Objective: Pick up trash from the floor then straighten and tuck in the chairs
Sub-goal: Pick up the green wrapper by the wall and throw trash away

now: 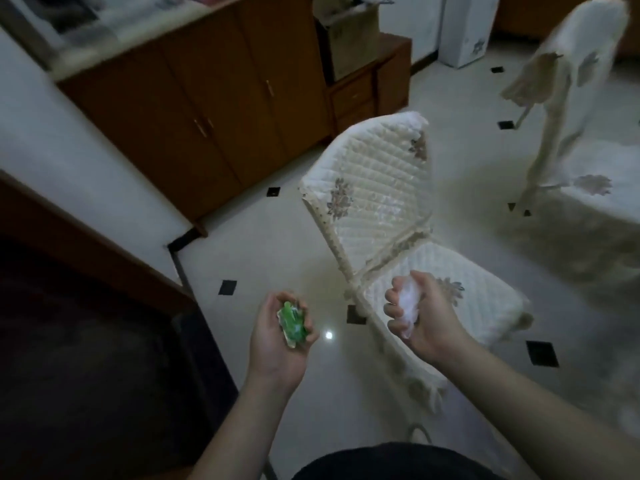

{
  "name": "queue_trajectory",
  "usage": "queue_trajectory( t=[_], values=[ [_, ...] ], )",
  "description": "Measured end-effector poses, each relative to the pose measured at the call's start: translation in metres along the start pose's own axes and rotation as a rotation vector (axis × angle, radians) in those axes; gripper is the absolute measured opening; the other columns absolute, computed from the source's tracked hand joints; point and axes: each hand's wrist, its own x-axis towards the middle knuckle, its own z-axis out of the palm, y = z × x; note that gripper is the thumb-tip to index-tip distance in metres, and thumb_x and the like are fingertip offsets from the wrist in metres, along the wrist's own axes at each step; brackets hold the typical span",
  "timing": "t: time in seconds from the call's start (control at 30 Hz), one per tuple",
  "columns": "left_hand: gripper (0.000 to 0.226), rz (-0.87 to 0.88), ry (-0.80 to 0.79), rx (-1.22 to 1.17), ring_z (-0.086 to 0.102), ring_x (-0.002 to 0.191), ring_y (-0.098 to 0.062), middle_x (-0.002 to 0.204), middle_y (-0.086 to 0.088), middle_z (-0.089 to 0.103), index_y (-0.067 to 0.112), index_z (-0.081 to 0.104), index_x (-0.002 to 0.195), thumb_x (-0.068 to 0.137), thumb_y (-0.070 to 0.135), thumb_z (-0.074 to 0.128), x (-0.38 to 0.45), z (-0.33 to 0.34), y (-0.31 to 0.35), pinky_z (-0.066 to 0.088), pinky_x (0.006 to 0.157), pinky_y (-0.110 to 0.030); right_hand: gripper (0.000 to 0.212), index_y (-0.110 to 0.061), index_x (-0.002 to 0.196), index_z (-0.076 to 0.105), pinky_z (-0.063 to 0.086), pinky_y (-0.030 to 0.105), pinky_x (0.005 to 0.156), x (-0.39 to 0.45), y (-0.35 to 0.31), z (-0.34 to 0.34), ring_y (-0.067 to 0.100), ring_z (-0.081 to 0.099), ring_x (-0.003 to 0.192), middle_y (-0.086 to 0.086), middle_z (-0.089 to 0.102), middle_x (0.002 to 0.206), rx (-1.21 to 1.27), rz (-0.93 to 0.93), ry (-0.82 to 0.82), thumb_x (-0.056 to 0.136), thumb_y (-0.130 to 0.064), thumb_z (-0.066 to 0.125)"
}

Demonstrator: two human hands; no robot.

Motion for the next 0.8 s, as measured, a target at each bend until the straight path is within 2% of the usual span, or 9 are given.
queue_trajectory(
  t=[0.37, 0.53, 0.67, 0.8],
  values=[
    [0.012, 0.077, 0.173, -0.198, 0.043, 0.049, -0.014, 0.068, -0.001, 0.052, 0.020, 0.053, 0.077, 0.078, 0.032, 0.053, 0.089, -0.096, 0.096, 0.031, 0.043, -0.022, 0.026, -0.019, 0.070, 0.049, 0.024, 0.014, 0.030, 0.149, 0.053, 0.123, 0.010, 0.038, 0.036, -0.001, 0.043, 0.053, -0.160, 0.186, -0.087, 0.089, -0.035, 0.041],
    [0.022, 0.065, 0.171, -0.208, 0.045, 0.049, -0.015, 0.068, -0.003, 0.054, 0.019, 0.052, 0.080, 0.096, 0.025, 0.040, 0.134, -0.142, 0.152, 0.033, 0.043, -0.023, 0.021, -0.018, 0.069, 0.049, 0.028, 0.015, 0.032, 0.215, 0.094, 0.203, 0.010, 0.041, 0.037, -0.001, 0.046, 0.054, -0.223, 0.214, -0.140, 0.079, -0.037, 0.049],
    [0.020, 0.032, 0.135, -0.181, 0.047, 0.051, -0.016, 0.071, -0.003, 0.054, 0.019, 0.053, 0.080, 0.095, 0.024, 0.042, 0.170, -0.164, 0.197, 0.034, 0.043, -0.023, 0.031, -0.018, 0.069, 0.044, 0.028, 0.017, 0.035, 0.257, 0.115, 0.263, 0.011, 0.039, 0.037, 0.001, 0.046, 0.052, -0.233, 0.127, -0.128, 0.094, -0.034, 0.038],
    [0.007, 0.004, 0.124, -0.144, 0.046, 0.051, -0.015, 0.072, -0.002, 0.054, 0.020, 0.053, 0.079, 0.083, 0.025, 0.052, 0.215, -0.171, 0.235, 0.034, 0.043, -0.022, 0.032, -0.016, 0.069, 0.044, 0.031, 0.017, 0.035, 0.285, 0.120, 0.290, 0.012, 0.037, 0.036, 0.003, 0.045, 0.052, -0.227, 0.090, -0.158, 0.096, -0.032, 0.037]
  ],
)
